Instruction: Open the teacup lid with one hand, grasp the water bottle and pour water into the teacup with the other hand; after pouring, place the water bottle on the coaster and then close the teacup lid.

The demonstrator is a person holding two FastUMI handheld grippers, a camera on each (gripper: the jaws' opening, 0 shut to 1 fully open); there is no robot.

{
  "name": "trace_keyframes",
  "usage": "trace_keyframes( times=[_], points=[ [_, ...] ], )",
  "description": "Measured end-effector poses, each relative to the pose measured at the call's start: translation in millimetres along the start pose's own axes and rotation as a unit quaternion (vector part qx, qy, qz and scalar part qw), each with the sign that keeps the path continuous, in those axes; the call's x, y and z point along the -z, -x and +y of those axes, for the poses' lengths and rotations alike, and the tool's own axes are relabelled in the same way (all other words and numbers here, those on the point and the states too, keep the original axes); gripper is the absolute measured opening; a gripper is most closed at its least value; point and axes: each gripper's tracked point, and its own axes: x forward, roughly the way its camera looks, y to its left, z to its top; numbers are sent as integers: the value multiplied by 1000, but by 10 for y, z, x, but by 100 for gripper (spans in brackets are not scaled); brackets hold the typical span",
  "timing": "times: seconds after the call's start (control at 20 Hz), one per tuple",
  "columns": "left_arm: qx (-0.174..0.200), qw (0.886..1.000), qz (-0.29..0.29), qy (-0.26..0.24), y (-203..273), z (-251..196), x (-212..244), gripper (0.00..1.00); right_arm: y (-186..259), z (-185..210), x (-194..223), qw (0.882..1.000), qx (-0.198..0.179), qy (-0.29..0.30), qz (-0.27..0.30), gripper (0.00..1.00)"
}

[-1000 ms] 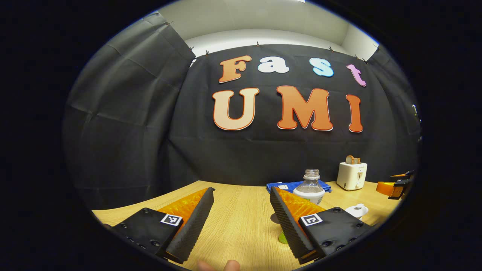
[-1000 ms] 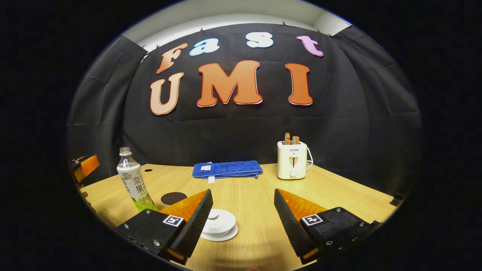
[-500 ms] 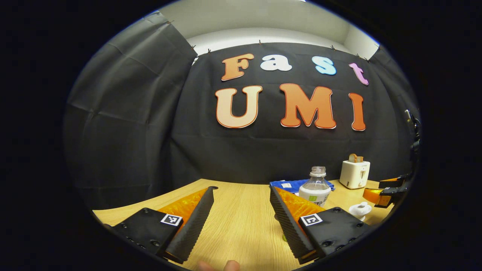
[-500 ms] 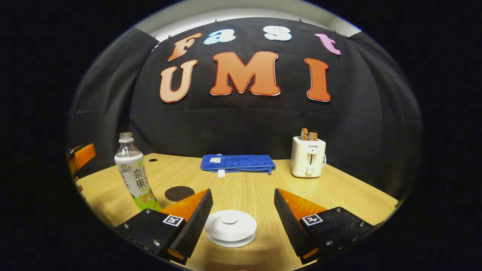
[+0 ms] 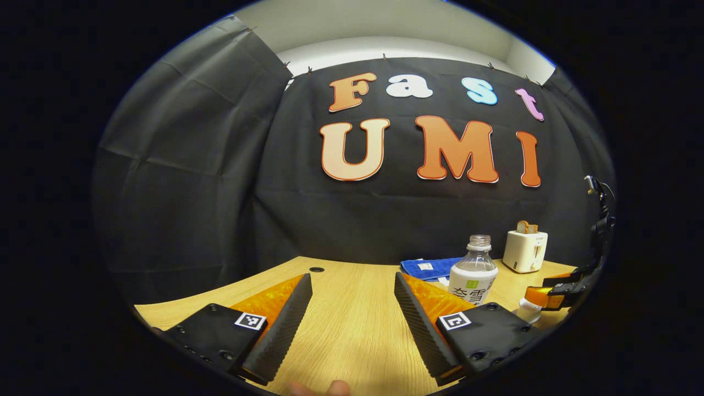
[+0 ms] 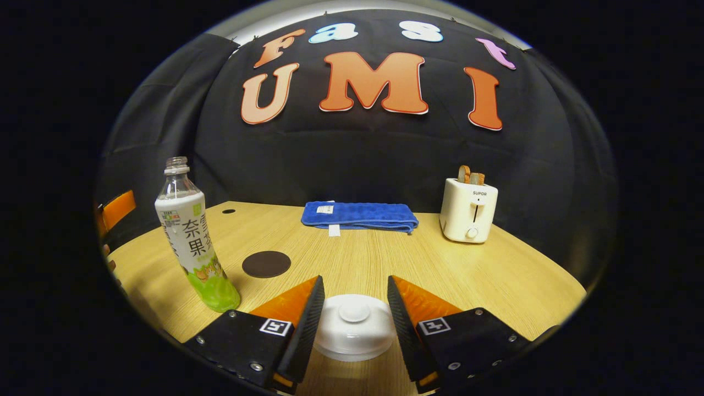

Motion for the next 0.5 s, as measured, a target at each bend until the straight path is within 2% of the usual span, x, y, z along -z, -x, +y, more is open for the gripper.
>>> trace_keyframes(
  times=[0.5],
  points=[
    [0, 1000, 3, -6, -15, -6, 34, 98, -45, 1, 100, 1000, -2, -1, 16, 29]
  ],
)
